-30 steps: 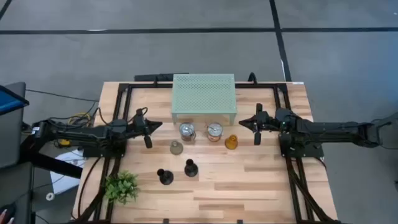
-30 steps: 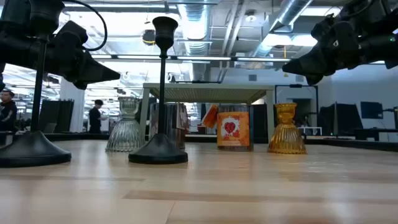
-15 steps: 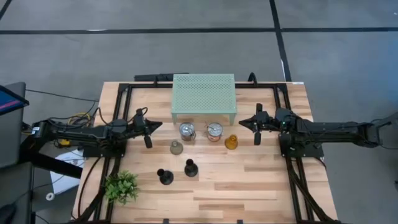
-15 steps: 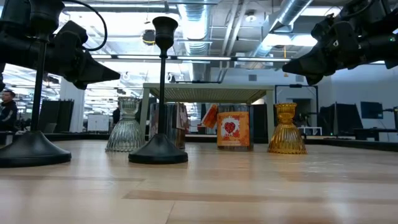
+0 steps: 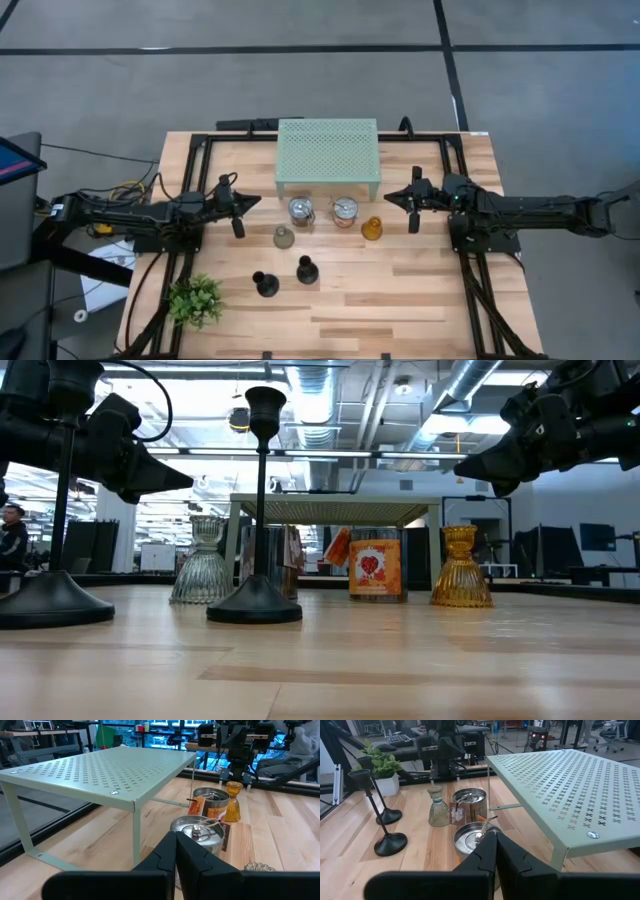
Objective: Pick & Place candle stick holders
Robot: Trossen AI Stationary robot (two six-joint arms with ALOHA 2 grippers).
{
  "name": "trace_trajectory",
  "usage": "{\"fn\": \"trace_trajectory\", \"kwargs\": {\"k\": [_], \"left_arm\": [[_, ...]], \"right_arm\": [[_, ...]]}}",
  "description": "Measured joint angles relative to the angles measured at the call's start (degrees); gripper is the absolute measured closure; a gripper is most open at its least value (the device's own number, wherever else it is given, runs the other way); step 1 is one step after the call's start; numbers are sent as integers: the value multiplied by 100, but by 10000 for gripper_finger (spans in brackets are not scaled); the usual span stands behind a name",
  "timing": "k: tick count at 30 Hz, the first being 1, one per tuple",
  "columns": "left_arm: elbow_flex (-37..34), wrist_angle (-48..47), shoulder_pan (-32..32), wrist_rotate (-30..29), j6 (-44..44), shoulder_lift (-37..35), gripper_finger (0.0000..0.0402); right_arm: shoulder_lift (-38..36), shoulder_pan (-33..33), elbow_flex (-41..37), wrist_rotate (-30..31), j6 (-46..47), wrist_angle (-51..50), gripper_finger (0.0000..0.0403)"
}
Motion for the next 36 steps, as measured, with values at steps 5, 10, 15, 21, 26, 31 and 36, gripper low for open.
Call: {"fn": "trace_trajectory", "kwargs": {"k": [5,10,15,21,26,31,36], "left_arm": [[0,0,1,-1,0,0,394],[0,0,0,-1,31,-2,394],[0,0,0,-1,452,0,394],[0,24,-1,-1,460,-2,394],[0,51,0,-1,470,-2,394],[0,71,1,-1,455,-2,394],[0,105,-2,-1,450,-2,394]], "right_arm": [[0,-2,0,0,0,1,403],[0,-1,0,0,1,1,403],[0,-7,0,0,-590,-1,403],[0,-7,0,0,-226,-1,403],[-1,-7,0,0,151,-1,403],[0,-7,0,0,153,-3,403],[0,-7,0,0,152,-4,403]]}}
